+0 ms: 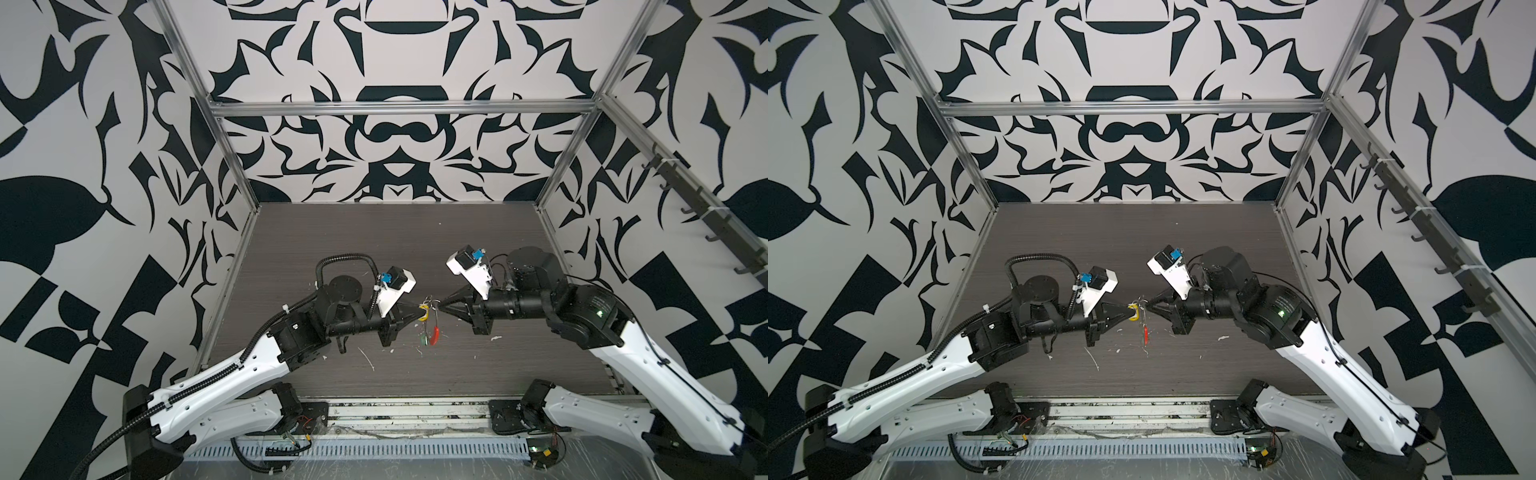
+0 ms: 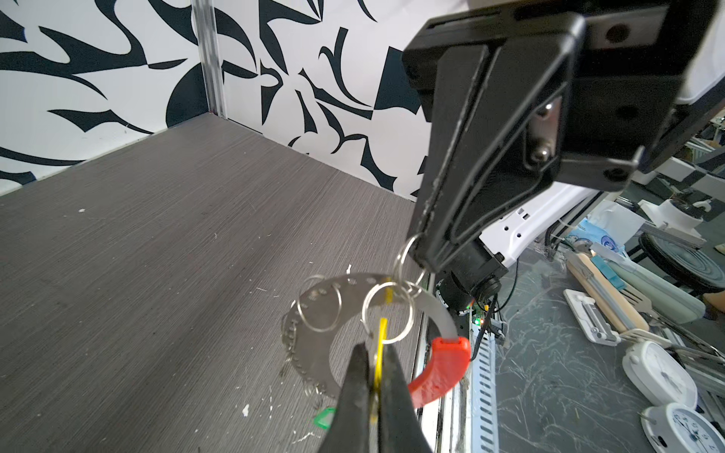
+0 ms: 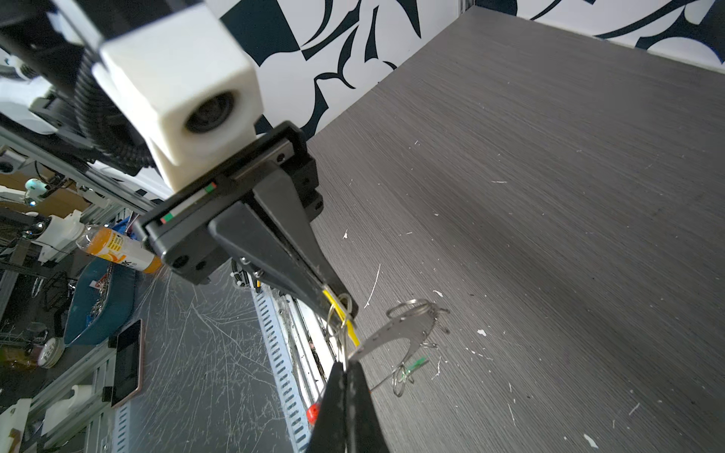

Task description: Remove the keys from the keyring

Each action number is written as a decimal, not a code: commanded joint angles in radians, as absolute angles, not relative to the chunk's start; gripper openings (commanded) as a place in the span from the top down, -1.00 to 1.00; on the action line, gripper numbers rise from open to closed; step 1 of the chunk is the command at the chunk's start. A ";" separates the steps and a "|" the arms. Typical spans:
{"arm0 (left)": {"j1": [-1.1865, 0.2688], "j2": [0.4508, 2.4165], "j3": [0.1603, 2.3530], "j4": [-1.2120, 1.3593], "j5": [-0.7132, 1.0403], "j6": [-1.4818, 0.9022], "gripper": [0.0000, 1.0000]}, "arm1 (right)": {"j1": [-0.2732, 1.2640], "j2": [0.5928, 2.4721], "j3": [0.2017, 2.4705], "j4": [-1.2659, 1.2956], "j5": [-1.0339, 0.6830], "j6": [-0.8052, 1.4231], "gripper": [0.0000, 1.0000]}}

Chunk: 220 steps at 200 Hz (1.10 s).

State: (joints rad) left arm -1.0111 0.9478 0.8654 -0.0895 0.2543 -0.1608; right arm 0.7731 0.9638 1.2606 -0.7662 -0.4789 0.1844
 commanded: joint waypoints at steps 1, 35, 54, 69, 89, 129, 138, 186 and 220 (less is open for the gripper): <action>-1.008 0.924 0.842 -0.107 0.222 -0.175 1.00 | 0.775 0.935 1.237 -0.643 -0.483 0.227 1.00; -1.008 0.918 0.831 -0.074 0.292 -0.197 1.00 | 0.775 0.920 1.207 -0.578 -0.488 0.252 1.00; -1.008 0.920 0.834 -0.061 0.329 -0.212 1.00 | 0.775 0.918 1.193 -0.543 -0.489 0.266 1.00; -1.008 0.920 0.834 -0.053 0.347 -0.222 1.00 | 0.774 0.913 1.182 -0.516 -0.485 0.276 1.00; -1.008 0.920 0.827 -0.042 0.355 -0.233 1.00 | 0.775 0.910 1.171 -0.488 -0.481 0.288 1.00; -1.008 0.919 0.811 -0.001 0.362 -0.253 1.00 | 0.775 0.914 1.159 -0.454 -0.492 0.305 1.00; -1.008 0.922 0.811 0.003 0.363 -0.255 1.00 | 0.774 0.913 1.154 -0.444 -0.488 0.311 1.00; -1.008 0.955 0.817 0.036 0.368 -0.263 1.00 | 0.774 0.915 1.136 -0.364 -0.505 0.347 1.00; -1.008 0.975 0.822 0.050 0.349 -0.264 1.00 | 0.774 0.920 1.124 -0.325 -0.521 0.367 1.00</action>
State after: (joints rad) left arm -1.0092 0.9638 0.8246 0.0196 0.3416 -0.2562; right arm 0.7738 0.9291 1.1217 -0.4435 -0.4957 0.3393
